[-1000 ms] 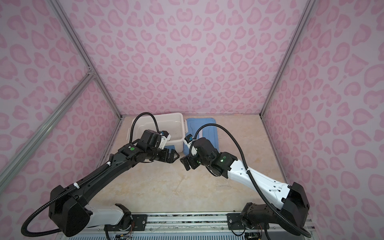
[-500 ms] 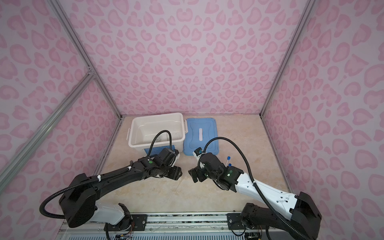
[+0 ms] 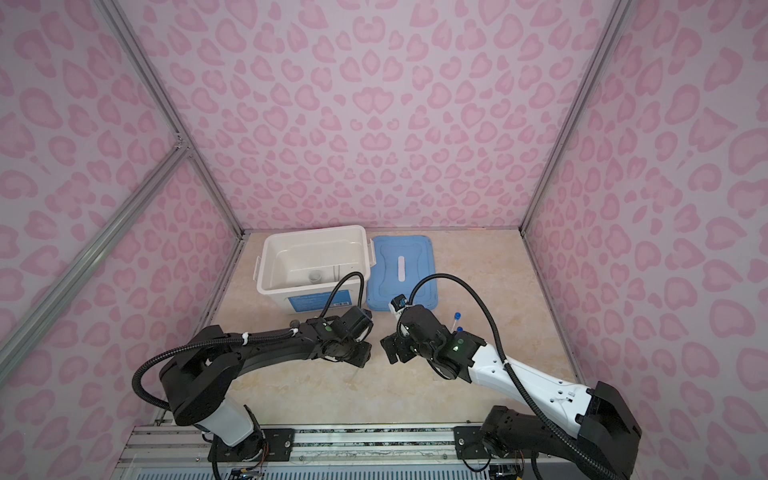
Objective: Organize the chemistry lab equipment
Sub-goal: 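Move the left gripper down over another clear pipette on the table, then close the left gripper on the second clear pipette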
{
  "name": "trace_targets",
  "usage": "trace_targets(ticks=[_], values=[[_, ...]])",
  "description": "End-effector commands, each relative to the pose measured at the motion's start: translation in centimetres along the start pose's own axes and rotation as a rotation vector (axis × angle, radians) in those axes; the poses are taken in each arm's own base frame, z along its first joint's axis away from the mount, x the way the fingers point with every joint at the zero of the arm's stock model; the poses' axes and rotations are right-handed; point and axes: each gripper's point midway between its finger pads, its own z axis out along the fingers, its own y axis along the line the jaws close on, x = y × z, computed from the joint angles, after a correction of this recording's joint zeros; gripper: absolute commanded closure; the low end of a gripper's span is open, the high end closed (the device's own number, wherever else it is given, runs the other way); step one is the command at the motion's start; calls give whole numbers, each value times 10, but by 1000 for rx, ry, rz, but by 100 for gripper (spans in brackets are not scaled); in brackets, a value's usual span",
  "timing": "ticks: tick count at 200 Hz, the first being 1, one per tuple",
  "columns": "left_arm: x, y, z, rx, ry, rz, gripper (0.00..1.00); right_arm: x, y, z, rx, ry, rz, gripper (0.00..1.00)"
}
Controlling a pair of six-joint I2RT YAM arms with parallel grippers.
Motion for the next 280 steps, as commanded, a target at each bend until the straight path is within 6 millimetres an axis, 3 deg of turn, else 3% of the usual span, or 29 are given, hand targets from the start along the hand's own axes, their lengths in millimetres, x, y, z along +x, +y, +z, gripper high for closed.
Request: trace_targets(ticks=[1,47,170,236,280], values=[[-7,3,2,-47,-21,2,55,3,-1,1,8,20,-9,3],[-4,3,8,-77,-1,11,70,2,0,3,10,31,-17,3],[-1,4,11,-123,21,-3,97,3,1,5,5,36,-18,4],[-3,-1,4,-93,3,-22,97,3,5,7,-24,21,-8,4],[-23,-9,-23,-9,-65,-70,97,-10,8,-4,-42,-44,1,4]])
